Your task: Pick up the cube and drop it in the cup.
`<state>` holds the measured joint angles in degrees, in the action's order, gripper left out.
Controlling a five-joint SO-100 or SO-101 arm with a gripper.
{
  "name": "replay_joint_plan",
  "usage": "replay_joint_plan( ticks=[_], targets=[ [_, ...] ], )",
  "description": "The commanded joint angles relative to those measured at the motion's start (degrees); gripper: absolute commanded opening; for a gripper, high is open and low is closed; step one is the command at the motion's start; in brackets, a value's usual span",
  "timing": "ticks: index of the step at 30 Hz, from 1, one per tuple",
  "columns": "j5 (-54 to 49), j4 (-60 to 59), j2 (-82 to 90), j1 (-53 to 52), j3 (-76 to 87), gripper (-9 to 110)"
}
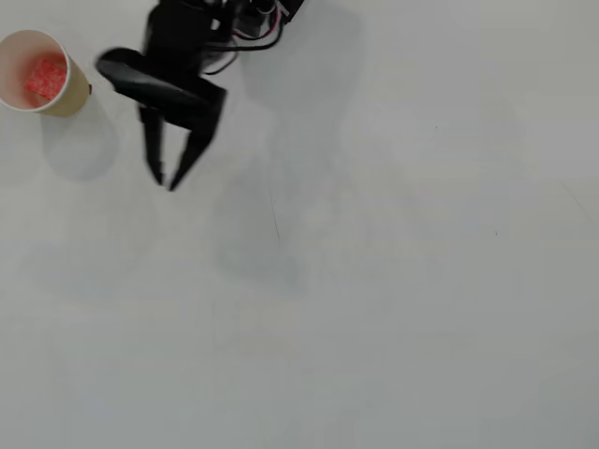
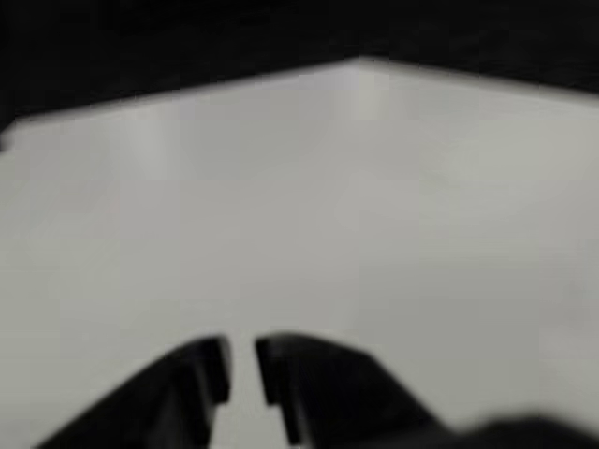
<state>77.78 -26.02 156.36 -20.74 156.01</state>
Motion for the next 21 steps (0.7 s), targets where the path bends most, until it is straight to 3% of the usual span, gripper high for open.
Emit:
replay_joint_plan(
  ticks=[1, 8, 21],
  targets=[
    [-0.6, -1.7, 8.2, 5.9, 2.5, 0],
    [-0.6, -8.3, 15.0, 12.4, 8.9, 0],
    [-0.6, -31.8, 21.4, 17.9, 14.9, 0]
  ],
)
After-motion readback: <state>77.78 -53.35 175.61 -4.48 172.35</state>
